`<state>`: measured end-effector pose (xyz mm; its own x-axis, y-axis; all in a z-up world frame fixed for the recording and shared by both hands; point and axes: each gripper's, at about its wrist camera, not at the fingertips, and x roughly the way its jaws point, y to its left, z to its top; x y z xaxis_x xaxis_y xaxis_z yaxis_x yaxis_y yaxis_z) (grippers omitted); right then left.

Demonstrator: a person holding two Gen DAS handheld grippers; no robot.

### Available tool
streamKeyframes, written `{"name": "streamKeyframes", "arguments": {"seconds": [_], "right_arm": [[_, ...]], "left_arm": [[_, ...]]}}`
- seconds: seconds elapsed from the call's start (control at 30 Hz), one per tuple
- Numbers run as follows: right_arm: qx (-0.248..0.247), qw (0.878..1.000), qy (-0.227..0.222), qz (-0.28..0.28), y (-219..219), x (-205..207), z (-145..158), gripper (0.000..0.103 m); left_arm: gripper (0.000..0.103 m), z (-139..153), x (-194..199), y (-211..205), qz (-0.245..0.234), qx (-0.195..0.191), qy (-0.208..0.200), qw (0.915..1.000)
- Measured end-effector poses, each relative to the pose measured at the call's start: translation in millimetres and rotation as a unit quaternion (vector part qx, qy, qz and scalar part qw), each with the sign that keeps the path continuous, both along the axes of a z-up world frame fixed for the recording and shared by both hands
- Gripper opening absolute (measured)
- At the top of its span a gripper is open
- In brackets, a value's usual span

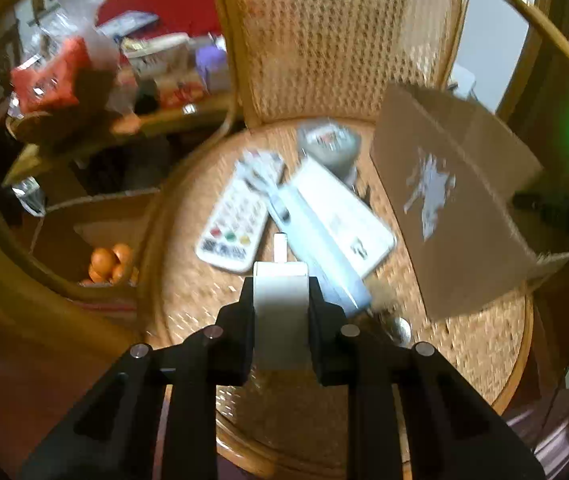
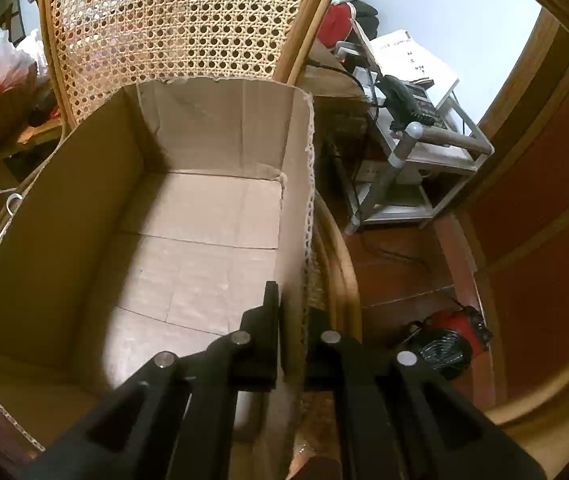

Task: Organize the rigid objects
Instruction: 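Carry the charger cube into the cardboard box and open the left gripper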

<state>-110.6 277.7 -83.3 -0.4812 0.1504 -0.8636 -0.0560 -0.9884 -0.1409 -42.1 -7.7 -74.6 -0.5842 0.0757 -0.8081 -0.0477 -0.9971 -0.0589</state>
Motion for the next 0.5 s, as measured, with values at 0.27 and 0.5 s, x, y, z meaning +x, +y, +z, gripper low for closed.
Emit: {"name": "streamKeyframes", "arguments": {"seconds": [0.27, 0.5], "right_arm": [[-0.007, 1.0, 0.006, -0.002, 0, -1, 2, 0.006], [-0.015, 1.0, 0.009, -0.002, 0, -3, 1, 0.006]], "left_arm": [[0.021, 32, -4, 10, -0.011, -0.028, 0.057, 0.9979], [0.021, 63, -20, 32, -0.031, -0.028, 0.096, 0.9945]]}}
